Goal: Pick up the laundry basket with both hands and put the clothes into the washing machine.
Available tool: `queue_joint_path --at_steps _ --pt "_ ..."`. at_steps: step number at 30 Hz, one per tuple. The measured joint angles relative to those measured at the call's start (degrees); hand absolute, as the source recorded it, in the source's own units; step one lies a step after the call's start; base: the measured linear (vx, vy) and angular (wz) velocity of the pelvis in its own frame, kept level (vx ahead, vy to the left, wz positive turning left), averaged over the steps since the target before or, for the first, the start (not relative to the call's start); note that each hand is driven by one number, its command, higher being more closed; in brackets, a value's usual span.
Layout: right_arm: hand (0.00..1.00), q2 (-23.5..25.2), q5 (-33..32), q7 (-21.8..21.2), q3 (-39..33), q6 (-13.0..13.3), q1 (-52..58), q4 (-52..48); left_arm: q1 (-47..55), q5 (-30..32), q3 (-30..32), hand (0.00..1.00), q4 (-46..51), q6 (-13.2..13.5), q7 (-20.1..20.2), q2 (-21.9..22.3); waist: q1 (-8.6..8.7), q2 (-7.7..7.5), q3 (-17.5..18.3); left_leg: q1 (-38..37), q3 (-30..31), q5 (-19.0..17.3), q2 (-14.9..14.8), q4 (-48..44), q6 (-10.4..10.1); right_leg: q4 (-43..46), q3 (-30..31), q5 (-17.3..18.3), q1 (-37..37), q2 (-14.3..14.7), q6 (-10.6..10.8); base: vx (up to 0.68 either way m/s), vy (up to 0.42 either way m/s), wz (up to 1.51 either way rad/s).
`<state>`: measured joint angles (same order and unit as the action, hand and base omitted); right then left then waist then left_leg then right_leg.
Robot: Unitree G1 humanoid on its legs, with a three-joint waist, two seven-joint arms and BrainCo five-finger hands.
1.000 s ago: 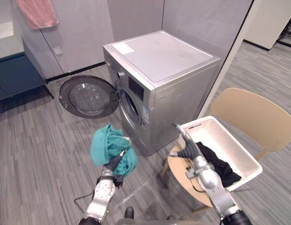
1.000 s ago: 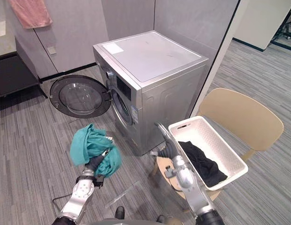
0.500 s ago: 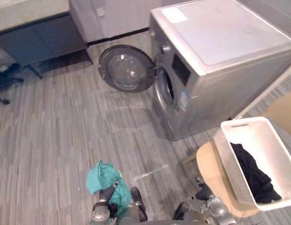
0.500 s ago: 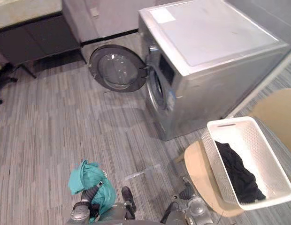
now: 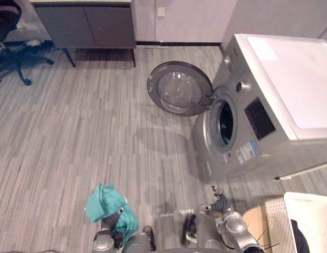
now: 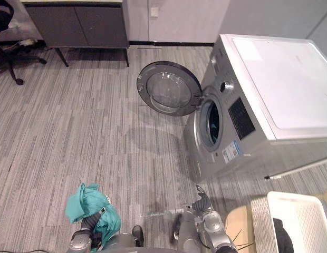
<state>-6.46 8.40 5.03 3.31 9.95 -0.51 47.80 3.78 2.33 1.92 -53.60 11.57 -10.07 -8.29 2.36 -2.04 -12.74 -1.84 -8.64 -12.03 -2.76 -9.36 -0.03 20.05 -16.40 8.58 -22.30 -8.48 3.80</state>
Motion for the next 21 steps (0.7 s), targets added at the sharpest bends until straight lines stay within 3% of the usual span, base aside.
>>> queue_joint_path --at_steps 1,2,3,4,5,7,8,10,12,14,17,18,19,20,21 --pt "0.00 0.0 0.0 0.0 0.0 0.0 0.3 0.0 -0.3 0.0 -0.3 1.00 0.0 0.1 0.0 0.1 0.09 -0.69 -0.2 -2.6 0.9 -1.3 0.6 0.7 -1.6 -7.7 0.0 -4.5 -0.3 0.5 -0.2 0.38 -0.138 0.64" --pt "0.00 -0.1 0.0 0.0 0.0 0.0 0.6 -0.2 -0.3 0.1 -0.3 1.00 0.0 0.1 0.0 0.2 0.26 -0.77 -0.2 -3.6 1.8 -2.3 0.7 0.7 -2.2 -8.0 0.8 -7.0 -0.4 0.4 -0.9 0.52 -0.213 0.85" --pt "0.00 -0.8 0.1 -0.1 0.0 -0.1 1.8 -1.2 -0.2 0.6 -0.3 1.00 0.0 0.2 0.1 0.9 0.75 0.33 1.0 -5.2 4.2 -4.1 -1.0 0.5 -3.8 -3.5 1.8 -10.9 -1.1 1.4 -4.1 0.58 -0.236 0.68" --pt "0.00 -1.0 0.1 -0.1 0.0 -0.1 2.3 -1.9 -0.3 0.7 -0.3 1.00 0.0 0.3 0.1 1.1 0.69 1.24 1.6 -5.0 4.6 -4.3 -1.6 -0.5 -4.4 -2.2 1.5 -10.8 -1.7 1.7 -4.1 0.72 -0.300 0.67" --pt "0.00 -1.0 0.1 -0.2 -0.2 -0.1 1.9 -2.7 -0.7 0.7 -0.1 1.00 0.2 0.5 0.0 1.1 0.72 2.09 1.4 -1.9 4.5 -4.0 -3.3 -6.9 -5.5 -0.5 0.3 -9.5 -1.7 2.4 -6.4 0.72 -0.325 0.28" --pt "0.00 -0.6 0.2 -0.3 0.3 -0.1 1.9 -4.1 -0.6 0.7 1.1 1.00 0.1 0.1 0.0 2.1 0.38 3.89 0.4 4.5 3.2 0.0 -7.7 -26.4 -9.9 -1.4 -0.5 -7.1 3.0 5.6 -8.3 0.62 -0.277 -0.20" --pt "0.00 -0.4 0.2 -0.1 1.9 -0.2 1.8 -4.4 1.0 0.7 2.1 1.00 0.3 0.2 0.0 2.8 -0.87 4.53 0.4 8.8 1.6 1.6 -12.3 -41.3 -9.9 -4.4 1.1 -6.1 8.6 9.3 -9.5 0.50 -0.167 -0.74" --pt "0.00 1.0 0.2 0.3 2.1 -0.1 1.9 -5.3 1.5 0.7 2.2 1.00 1.2 0.1 0.0 2.9 -2.17 3.35 0.1 11.8 -1.8 0.3 -14.9 -50.0 -7.9 -7.9 4.6 -5.6 14.5 11.4 -10.3 0.57 -0.147 -1.08" --pt "0.00 1.6 0.2 0.5 1.7 0.2 1.8 -5.6 0.8 0.6 2.4 1.00 3.0 0.4 0.0 3.0 -3.10 2.13 0.2 14.8 -5.4 -0.7 -14.9 -47.3 -6.3 -11.2 7.9 -5.6 18.4 11.5 -10.2 0.53 -0.097 -0.94" --pt "0.00 1.7 1.1 1.0 1.6 0.2 1.3 -4.8 -0.1 0.6 2.5 1.00 4.0 1.2 0.0 3.4 -3.20 1.62 -0.1 17.6 -4.4 -1.8 -13.2 -35.3 -6.2 -13.0 12.9 -5.5 21.6 11.3 -10.0 0.48 0.042 -1.10" --pt "0.00 1.6 1.9 1.4 0.8 0.1 1.0 -4.6 -0.3 0.6 1.9 1.00 4.0 1.2 0.0 4.1 -3.10 1.17 -0.4 17.9 5.9 -1.2 -8.4 -19.2 -7.3 -13.1 17.9 -4.3 24.0 10.3 -7.6 0.31 0.176 -1.05" --pt "0.00 1.5 2.0 1.5 0.3 0.1 1.1 -4.1 -0.4 0.6 1.3 1.00 4.0 1.2 0.0 4.4 -3.17 1.44 -0.3 17.3 11.4 -0.1 -6.8 -13.2 -8.7 -13.0 20.0 -3.4 24.3 10.1 -6.2 0.28 0.280 -1.13" --pt "0.00 1.3 2.4 1.6 -0.1 0.1 1.2 -4.1 -0.3 0.6 0.5 1.00 3.8 1.2 -0.1 4.7 -3.21 2.20 -0.1 16.8 15.6 1.7 -6.4 -8.9 -10.2 -12.5 21.9 -2.3 24.5 10.4 -4.5 0.32 0.398 -1.52" --pt "0.00 0.4 2.9 2.0 -0.3 0.2 1.8 -4.2 -0.2 0.6 -0.5 1.00 3.0 1.2 0.0 5.6 -2.93 4.70 0.4 16.1 18.8 9.1 -7.2 -6.2 -10.6 -11.4 24.5 -1.0 24.3 11.8 -2.5 0.24 0.395 -1.50" --pt "0.00 -0.4 3.3 2.2 -0.6 0.2 2.6 -3.9 -0.2 0.6 -1.5 1.00 2.2 1.2 0.0 6.3 -2.96 6.39 0.9 15.6 19.1 8.7 -8.2 -7.2 -9.3 -10.6 25.9 0.4 24.1 12.7 -1.3 0.23 0.500 -1.40"
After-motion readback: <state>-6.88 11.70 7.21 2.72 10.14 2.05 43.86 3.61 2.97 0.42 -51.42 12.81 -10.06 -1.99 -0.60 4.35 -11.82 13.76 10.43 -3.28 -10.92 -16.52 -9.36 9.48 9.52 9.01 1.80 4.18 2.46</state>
